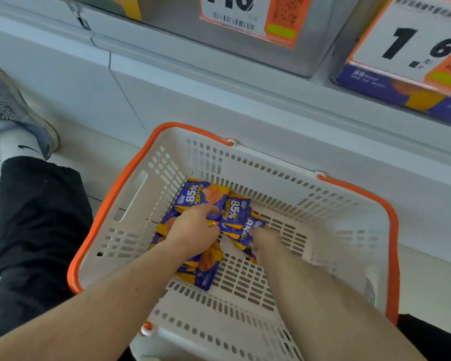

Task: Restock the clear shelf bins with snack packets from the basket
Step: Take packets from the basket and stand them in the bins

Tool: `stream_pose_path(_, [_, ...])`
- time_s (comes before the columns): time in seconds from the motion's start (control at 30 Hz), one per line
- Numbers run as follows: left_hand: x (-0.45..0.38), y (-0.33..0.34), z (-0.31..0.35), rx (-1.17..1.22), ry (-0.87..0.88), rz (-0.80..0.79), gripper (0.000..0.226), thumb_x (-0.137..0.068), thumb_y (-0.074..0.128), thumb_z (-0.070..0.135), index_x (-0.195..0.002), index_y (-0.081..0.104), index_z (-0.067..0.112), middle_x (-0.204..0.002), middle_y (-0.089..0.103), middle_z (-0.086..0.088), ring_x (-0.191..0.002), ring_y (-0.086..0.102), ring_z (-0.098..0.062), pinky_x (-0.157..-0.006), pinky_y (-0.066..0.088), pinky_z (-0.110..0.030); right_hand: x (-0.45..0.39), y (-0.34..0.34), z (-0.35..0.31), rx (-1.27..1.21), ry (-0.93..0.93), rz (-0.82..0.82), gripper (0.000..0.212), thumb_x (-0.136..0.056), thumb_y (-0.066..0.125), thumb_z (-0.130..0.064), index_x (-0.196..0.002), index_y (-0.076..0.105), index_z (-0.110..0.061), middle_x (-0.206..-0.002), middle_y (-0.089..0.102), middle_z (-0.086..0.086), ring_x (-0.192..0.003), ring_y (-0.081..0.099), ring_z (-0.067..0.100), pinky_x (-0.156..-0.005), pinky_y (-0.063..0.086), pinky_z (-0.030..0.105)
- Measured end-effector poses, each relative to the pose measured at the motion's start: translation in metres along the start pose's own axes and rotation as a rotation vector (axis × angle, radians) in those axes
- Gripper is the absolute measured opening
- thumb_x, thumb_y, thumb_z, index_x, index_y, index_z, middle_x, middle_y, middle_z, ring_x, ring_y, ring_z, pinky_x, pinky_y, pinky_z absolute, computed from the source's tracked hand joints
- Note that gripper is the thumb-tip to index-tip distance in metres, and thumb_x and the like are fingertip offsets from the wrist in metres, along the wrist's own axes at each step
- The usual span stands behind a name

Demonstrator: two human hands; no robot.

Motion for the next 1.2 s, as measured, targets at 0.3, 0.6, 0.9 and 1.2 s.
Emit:
stream_pose_path(0.3, [0.007,0.039,0.03,0.206,0.0,-0.116,0.054,-0.091,0.058,0.02,-0.142,0.042,0.02,-0.133,0.049,0.005,-0.103,0.058,-0.019,-0.077,0.048,-0.032,0.021,-0.078,0.001,-0.015,-0.058,0.026,0.013,-0.092,0.056,0.0,-0.103,0.055,-0.007,-0.074,0.059,0.012,-0.054,0.052,0.018,-0.039,0.036,0.019])
stream_pose_path(0.6, [0.035,0.042,0.074,0.518,-0.01,0.011,0.085,-0.081,0.075,0.044,-0.149,0.029,0.02,-0.14,0.046,-0.005,-0.114,0.059,-0.03,-0.089,0.053,-0.041,0.134,-0.137,-0.091,0.584,-0.482,-0.111,0.017,-0.092,0.06,-0.003,-0.09,0.065,-0.018,-0.074,0.061,-0.002,-0.053,0.046,0.004,-0.048,0.033,0.018])
stream_pose_path(0.9, [0.09,0.009,0.218,0.306,0.511,0.181,0.011,-0.087,0.064,0.015,-0.087,0.056,0.023,-0.083,0.065,0.008,-0.083,0.064,-0.019,-0.067,0.047,-0.03,0.26,-0.195,-0.193,0.683,-1.093,0.457,0.02,-0.091,0.05,-0.007,-0.082,0.061,-0.02,-0.083,0.059,0.0,-0.082,0.056,0.023,-0.06,0.038,0.025])
stream_pose_path(1.2, [0.142,-0.042,0.34,-0.146,1.098,0.763,0.069,-0.073,0.064,0.028,-0.138,0.05,0.012,-0.145,0.047,-0.007,-0.137,0.036,-0.031,-0.107,0.031,-0.049,0.422,-0.28,-0.228,0.248,-2.038,1.166,0.026,-0.089,0.044,-0.01,-0.101,0.066,0.0,-0.094,0.061,0.02,-0.088,0.048,0.023,-0.074,0.04,0.038])
Point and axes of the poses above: each hand's wrist, its own x-axis away from the middle knuckle, its own y-axis out of the palm, z = x × y, the point moved 6 cm from there along -x, towards the middle knuckle
